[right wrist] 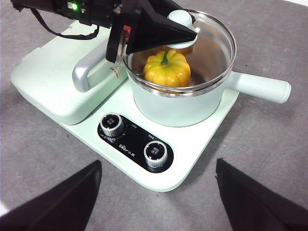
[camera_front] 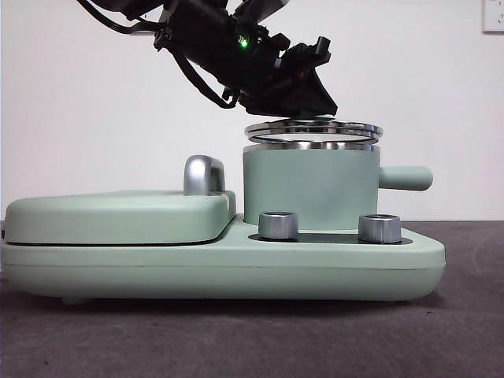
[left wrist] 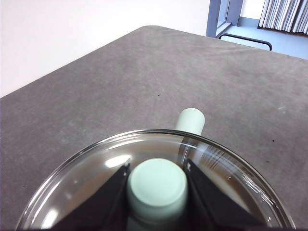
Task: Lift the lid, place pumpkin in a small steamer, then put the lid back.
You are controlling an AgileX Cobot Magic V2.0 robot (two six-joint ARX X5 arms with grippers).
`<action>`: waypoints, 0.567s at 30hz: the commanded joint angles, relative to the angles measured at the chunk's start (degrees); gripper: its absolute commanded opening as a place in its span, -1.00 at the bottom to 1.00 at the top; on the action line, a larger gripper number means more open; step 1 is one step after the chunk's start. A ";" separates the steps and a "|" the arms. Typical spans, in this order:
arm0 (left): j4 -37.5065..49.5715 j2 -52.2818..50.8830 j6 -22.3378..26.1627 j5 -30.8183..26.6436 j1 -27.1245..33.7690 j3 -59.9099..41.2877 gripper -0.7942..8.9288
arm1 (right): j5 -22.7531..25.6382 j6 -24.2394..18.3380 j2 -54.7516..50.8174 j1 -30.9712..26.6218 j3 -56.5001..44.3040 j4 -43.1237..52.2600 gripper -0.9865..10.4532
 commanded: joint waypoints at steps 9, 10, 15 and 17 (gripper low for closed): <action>1.62 -0.26 0.76 -0.04 0.07 0.85 -0.82 | 0.11 -0.48 0.33 0.37 0.39 0.44 -0.18; 1.62 -0.22 0.74 -0.04 0.07 0.85 -0.82 | 0.11 -0.48 0.33 0.37 0.39 0.44 -0.18; 1.75 0.59 0.72 -0.04 0.07 0.85 -0.82 | 0.26 -0.48 0.33 0.37 0.39 0.44 -0.18; 1.77 1.14 0.70 -0.04 0.04 0.85 -0.82 | 0.42 -0.48 0.33 0.37 0.39 0.42 -0.18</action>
